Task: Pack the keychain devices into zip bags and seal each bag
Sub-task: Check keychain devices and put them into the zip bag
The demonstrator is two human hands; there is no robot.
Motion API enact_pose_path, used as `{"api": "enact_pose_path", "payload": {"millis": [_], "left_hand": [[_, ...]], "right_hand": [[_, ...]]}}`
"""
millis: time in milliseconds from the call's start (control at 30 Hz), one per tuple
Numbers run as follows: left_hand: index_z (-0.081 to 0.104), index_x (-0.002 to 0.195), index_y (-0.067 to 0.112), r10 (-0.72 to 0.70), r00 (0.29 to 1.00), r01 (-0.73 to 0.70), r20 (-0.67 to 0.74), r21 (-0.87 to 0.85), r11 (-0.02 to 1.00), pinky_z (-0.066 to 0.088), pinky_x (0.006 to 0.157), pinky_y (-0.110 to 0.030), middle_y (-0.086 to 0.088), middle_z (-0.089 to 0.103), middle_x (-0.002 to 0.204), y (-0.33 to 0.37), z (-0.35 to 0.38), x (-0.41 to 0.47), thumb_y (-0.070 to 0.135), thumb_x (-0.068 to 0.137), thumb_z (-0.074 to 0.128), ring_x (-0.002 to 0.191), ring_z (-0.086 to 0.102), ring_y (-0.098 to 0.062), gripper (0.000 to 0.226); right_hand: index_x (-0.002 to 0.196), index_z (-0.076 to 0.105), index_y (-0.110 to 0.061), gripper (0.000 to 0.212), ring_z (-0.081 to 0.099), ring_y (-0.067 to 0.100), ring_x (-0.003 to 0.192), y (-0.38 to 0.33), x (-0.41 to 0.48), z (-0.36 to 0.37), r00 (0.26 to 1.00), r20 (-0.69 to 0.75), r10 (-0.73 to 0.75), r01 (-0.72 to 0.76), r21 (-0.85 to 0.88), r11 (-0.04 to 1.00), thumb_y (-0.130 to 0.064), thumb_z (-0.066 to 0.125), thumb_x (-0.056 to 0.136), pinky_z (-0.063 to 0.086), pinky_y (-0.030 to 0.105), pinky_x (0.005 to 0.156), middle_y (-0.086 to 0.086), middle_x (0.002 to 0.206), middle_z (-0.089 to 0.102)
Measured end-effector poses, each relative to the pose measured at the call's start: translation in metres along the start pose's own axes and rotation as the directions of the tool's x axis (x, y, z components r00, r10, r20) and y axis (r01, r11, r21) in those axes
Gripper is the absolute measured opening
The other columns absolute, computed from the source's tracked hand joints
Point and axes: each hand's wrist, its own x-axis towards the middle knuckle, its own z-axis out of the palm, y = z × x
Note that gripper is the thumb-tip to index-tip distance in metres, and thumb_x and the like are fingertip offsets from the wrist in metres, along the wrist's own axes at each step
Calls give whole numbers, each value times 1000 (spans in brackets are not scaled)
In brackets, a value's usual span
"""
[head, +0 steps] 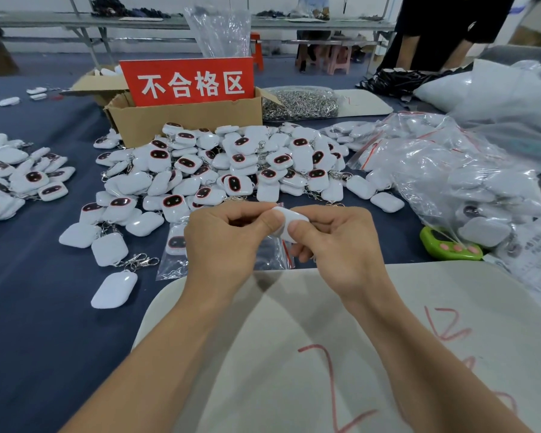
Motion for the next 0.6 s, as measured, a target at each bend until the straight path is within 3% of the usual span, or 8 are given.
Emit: {"api": "enact_pose_path", "payload": {"millis": [133,233,367,433,500,600], "left_hand": [[79,78,51,8,1000,-7,-29,22,1000,57,74,-27,14,78,76,2,2,-2,32,70,84,73,74,-5,21],[78,75,53,7,998,-7,-56,4,1000,58,73,-25,14,78,75,2,3,-2,33,70,84,71,74,-5,22],[78,74,51,-37,998,37,-60,-1,999,54,68,-22,14,77,73,2,4,-3,38,74,82,64,69,-1,14],[80,75,48,-56,998,56,-23,1,998,52,64,-26,11,76,71,1,5,-4,40,76,81,58,65,-3,8],[81,78,45,-61,998,61,18,-16,998,52,62,-24,10,75,69,1,7,-5,41,79,78,58,63,-3,5],[82,84,42,-50,996,56,78,-72,996,52,66,-16,12,75,72,2,8,-5,47,80,71,66,65,-2,13]], "right_hand": [[86,84,-31,34,57,12,53,1,-1,1,1000,-3,6,-6,-20,1000,-2,67,90,51,23,53,17,71,72],[92,82,-34,30,65,15,59,1,-3,2,997,-51,-51,46,-96,994,-7,68,90,59,30,60,2,73,76],[115,76,-38,45,73,6,82,2,-6,3,988,-92,-126,97,-275,957,-11,77,79,60,23,74,-21,107,76],[114,77,-38,51,71,-3,98,2,-6,2,989,-53,-140,120,-277,953,-3,75,78,57,16,75,-25,128,69],[110,80,-36,47,68,-10,103,3,-5,0,988,-57,-145,125,-268,955,-1,74,79,56,13,81,-24,125,70],[103,82,-28,23,75,5,91,2,1,-2,992,-97,-84,71,-126,989,-11,71,93,62,30,81,-13,96,80]]}}
